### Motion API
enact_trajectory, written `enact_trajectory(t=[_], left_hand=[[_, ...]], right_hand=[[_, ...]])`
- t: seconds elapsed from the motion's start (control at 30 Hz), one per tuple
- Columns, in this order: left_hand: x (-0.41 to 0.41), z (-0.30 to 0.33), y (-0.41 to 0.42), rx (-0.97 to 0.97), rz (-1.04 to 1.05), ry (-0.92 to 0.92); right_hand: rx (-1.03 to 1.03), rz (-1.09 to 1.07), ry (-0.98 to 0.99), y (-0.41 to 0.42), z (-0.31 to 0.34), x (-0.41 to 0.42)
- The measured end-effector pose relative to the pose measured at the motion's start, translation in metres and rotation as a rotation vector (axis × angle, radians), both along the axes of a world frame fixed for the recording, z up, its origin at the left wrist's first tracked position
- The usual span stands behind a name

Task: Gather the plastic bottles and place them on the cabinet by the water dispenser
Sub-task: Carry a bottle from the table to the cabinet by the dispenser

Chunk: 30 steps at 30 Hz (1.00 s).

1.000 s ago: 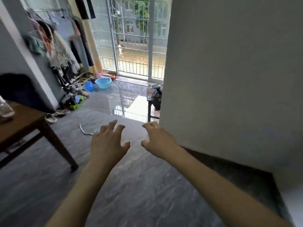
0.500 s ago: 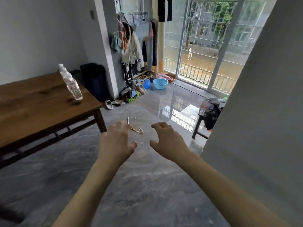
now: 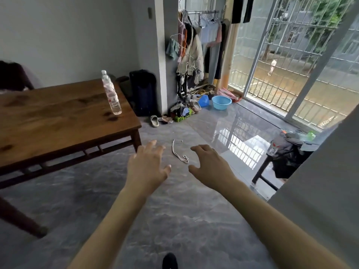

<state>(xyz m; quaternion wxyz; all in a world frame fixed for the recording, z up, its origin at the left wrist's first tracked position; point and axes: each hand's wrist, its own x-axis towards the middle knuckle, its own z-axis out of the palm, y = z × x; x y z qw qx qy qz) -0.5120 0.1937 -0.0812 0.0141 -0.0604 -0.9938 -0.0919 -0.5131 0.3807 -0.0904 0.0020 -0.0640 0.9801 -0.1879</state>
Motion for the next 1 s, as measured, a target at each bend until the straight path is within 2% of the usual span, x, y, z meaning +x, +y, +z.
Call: enact_trajectory(t=[0.53, 0.77, 1.0], left_hand=[[-0.224, -0.005, -0.025, 0.025, 0.051, 0.050], [-0.303, -0.011, -0.033, 0.001, 0.059, 0.048], [-0.403, -0.026, -0.037, -0.022, 0.118, 0.026]], right_hand=[[0.051, 0.070, 0.004, -0.020, 0.025, -0.239], [0.045, 0.086, -0.007, -0.020, 0.014, -0.322], [0.022, 0.136, 0.004, -0.016, 0.000, -0.443]])
